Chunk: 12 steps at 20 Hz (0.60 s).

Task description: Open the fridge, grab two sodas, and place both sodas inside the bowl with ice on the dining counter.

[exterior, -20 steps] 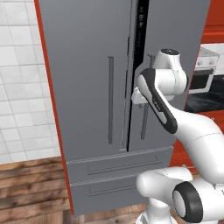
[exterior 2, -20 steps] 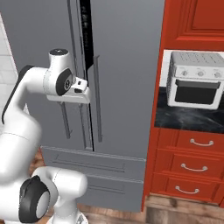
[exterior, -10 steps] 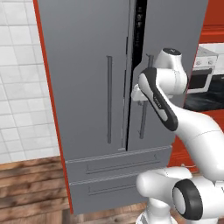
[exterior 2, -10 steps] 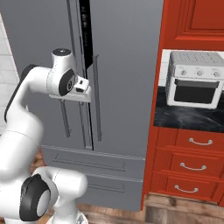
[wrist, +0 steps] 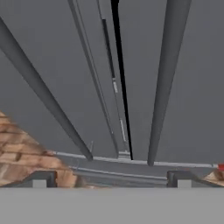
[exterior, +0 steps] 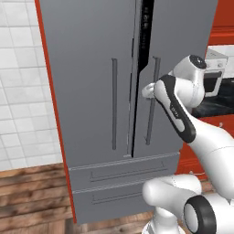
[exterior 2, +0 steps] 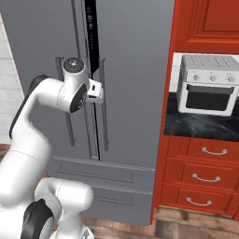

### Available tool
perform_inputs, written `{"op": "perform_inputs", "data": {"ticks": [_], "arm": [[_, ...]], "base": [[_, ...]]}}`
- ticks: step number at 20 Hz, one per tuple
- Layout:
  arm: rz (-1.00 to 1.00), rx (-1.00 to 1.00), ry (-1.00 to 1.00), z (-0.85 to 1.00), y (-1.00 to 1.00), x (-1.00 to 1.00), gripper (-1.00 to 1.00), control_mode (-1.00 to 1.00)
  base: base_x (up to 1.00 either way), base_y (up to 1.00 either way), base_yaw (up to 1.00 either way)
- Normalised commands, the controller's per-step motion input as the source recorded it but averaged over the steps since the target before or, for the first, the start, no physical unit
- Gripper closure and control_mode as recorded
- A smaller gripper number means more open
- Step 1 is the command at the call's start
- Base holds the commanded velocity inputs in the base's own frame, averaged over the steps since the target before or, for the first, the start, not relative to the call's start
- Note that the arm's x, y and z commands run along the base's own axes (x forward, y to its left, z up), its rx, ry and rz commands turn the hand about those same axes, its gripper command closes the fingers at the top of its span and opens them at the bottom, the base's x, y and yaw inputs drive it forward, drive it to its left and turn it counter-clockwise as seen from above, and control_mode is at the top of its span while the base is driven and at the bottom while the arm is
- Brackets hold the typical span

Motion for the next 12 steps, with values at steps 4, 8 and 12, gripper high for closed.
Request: {"op": "perform_inputs", "data": {"ticks": [4, 8, 12], "arm": [[-0.05, -0.11, -0.3, 0.06, -0.13, -0.03, -1.0, -1.0], [0.0, -0.05, -0.05, 0.13, -0.48, 0.25, -1.0, -1.0], [0.0, 0.0, 0.0, 0.11, -0.28, 0.31, -1.0, -1.0]], "base": [[0.0, 0.0, 0.0], [0.0, 0.0, 0.0], [0.0, 0.0, 0.0]]}}
